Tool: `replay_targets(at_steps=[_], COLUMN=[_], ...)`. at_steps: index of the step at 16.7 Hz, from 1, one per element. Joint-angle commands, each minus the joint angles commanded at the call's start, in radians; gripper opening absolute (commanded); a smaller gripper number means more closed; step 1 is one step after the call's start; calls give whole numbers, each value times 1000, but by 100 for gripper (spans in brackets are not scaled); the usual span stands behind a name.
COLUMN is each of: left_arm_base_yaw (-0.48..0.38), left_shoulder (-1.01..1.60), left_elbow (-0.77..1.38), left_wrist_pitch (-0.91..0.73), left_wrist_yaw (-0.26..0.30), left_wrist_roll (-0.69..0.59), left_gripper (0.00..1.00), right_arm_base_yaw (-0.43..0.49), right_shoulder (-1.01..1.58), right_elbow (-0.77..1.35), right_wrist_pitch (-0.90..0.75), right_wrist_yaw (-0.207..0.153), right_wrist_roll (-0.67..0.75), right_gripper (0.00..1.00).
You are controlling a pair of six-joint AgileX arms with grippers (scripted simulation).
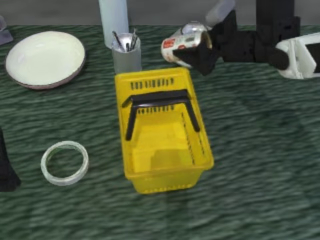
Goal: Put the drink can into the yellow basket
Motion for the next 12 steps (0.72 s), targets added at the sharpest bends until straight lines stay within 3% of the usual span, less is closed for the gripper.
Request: replay_targets(at_steps=[3, 6, 9, 12], left_arm_base_yaw=[0, 0, 0, 0], left_shoulder=[0, 0, 0, 0], left_elbow=[0, 0, 0, 0], left_wrist_pitch=[0, 0, 0, 0], left_wrist_yaw=[0, 0, 0, 0], left_wrist_roll=[0, 0, 0, 0], left_gripper=[100, 100, 100, 100], right_arm_base_yaw=[14, 24, 29, 30], right_shoulder=[-31, -65, -87, -89], right_elbow=[-57, -94, -110, -111], right_wrist_pitch=[253, 432, 515, 522], right_wrist_yaw=[-151, -262, -317, -322], right_wrist_roll=[80, 132, 156, 157], right_gripper=[0, 0, 0, 0])
